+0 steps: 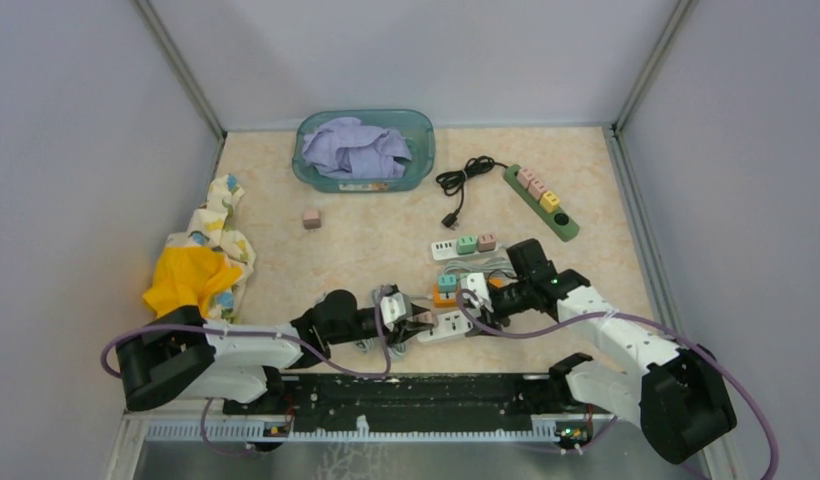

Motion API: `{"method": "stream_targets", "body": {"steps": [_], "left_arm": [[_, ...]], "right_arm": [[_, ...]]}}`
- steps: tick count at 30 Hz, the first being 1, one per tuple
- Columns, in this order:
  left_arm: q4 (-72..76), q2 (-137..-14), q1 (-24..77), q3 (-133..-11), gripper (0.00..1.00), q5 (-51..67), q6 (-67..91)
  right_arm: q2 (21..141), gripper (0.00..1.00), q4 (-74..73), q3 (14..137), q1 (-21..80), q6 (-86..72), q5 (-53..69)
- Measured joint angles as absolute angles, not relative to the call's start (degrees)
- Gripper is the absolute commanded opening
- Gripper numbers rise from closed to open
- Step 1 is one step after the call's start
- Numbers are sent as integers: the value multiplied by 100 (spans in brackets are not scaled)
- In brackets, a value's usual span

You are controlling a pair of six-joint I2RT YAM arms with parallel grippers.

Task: Pull the plug off the socket
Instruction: Remove the plug from the socket.

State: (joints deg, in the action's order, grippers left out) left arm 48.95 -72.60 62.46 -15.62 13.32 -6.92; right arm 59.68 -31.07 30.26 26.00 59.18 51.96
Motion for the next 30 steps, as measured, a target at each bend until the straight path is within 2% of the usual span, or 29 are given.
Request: {"method": "stream_targets", "body": {"steps": [5, 12, 19, 22, 27, 30], "left_arm": [[4945, -7266, 6274, -1538, 0, 1415, -644], [4423, -7824, 6539, -2180, 1, 1076, -961], [5428, -7432, 5804, -1472, 0, 1865, -161], [5089, -7369, 5955, -1625, 0, 1772, -364], [3992, -7456, 6565, -2202, 0, 978, -1052], [3918, -7395, 6560, -2200, 0, 919, -985]], "right_arm": [[5968, 0, -3087, 3055, 2613, 5817, 5260], [5970, 0, -3301, 3046, 2569, 5784, 4823], [5970, 0, -3015, 3098, 2582, 5640, 5201], [5970, 0, -2987, 3120, 2580, 5551, 5196], [5972, 0, -3210, 3118, 2569, 5548, 4950], [5975, 0, -3214, 3118, 2571, 5575, 4921]]}}
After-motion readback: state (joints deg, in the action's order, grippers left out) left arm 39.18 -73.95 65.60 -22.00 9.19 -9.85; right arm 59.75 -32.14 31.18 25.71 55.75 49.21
